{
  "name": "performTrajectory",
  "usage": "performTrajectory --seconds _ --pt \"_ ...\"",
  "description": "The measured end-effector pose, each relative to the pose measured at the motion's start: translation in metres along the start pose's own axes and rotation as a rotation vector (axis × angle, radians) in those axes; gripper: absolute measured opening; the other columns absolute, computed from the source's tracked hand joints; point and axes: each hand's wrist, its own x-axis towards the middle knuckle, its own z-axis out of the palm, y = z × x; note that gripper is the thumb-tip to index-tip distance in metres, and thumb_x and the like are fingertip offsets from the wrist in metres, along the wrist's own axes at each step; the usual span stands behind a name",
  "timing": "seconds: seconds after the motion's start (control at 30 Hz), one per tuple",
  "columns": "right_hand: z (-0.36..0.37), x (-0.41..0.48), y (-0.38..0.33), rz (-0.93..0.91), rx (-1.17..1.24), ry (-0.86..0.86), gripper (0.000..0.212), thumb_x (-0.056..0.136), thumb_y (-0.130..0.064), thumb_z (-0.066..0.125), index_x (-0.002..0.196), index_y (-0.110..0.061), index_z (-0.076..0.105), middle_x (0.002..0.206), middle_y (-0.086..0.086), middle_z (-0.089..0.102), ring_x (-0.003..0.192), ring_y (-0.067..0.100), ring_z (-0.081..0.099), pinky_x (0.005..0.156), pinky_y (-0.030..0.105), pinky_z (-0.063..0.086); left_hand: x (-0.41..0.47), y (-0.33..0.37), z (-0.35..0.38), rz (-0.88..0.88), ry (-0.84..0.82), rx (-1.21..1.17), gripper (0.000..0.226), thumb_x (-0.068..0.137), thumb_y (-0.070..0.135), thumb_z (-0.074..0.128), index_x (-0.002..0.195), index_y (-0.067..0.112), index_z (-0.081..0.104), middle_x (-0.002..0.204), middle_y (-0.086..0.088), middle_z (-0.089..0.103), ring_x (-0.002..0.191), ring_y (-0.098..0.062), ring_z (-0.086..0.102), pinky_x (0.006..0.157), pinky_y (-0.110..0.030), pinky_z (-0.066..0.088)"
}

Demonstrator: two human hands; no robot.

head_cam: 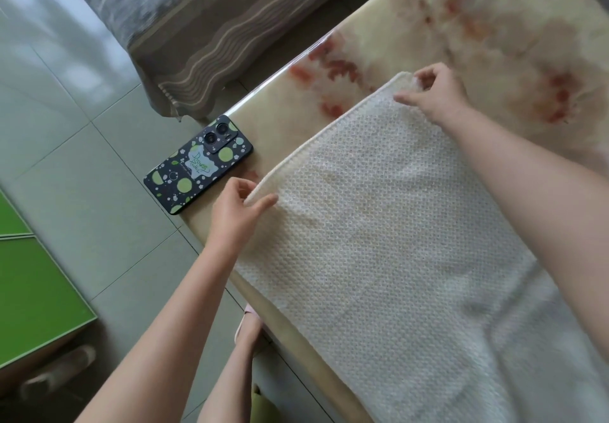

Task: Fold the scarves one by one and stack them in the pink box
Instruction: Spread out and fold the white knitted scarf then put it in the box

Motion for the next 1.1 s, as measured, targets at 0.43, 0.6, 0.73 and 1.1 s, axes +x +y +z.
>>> performTrajectory --seconds 0.43,0.6,0.73,1.1 --pt "-0.003 -0.033 0.007 -0.135 -0.184 0.230 0.026 0.087 -0.022 0.059 0.113 -0.018 0.061 0.124 0.006 0.053 0.122 0.026 0.039 0.098 0.029 0.025 0.006 0.002 0.014 0.130 0.111 0.204 0.038 0.084 0.026 0.067 0.119 0.018 0.054 0.113 -0.002 0.052 0.105 -0.020 0.051 0.086 -0.028 0.039" --pt "0.037 -0.076 0.032 -0.333 -0.437 -0.061 0.060 0.099 -0.042 0.037 0.152 -0.023 0.016 0.159 0.004 0.010 0.144 0.024 0.008 0.115 0.036 0.003 -0.011 0.007 0.039 0.506 0.110 0.600 0.065 0.096 0.038 0.042 0.151 0.024 0.011 0.159 -0.006 0.003 0.146 -0.023 -0.002 0.119 -0.042 0.002" --pt "0.040 -0.089 0.060 -0.376 -0.575 -0.083 0.071 0.095 -0.060 0.016 0.151 -0.025 -0.009 0.158 0.000 -0.018 0.145 0.015 -0.019 0.116 0.039 -0.015 -0.023 -0.011 0.071 0.650 -0.141 0.809 0.065 0.096 0.059 0.017 0.150 0.032 -0.006 0.157 -0.001 -0.019 0.143 -0.018 -0.024 0.116 -0.048 -0.014" --pt "0.025 -0.112 0.068 -0.231 -0.338 0.090 0.067 0.098 -0.046 0.036 0.152 -0.022 0.004 0.160 0.004 0.000 0.147 0.024 -0.001 0.116 0.040 -0.003 -0.046 -0.003 0.086 0.663 -0.214 0.838 0.071 0.087 0.065 0.008 0.149 0.035 -0.009 0.154 -0.002 -0.028 0.140 -0.021 -0.031 0.112 -0.056 -0.016"
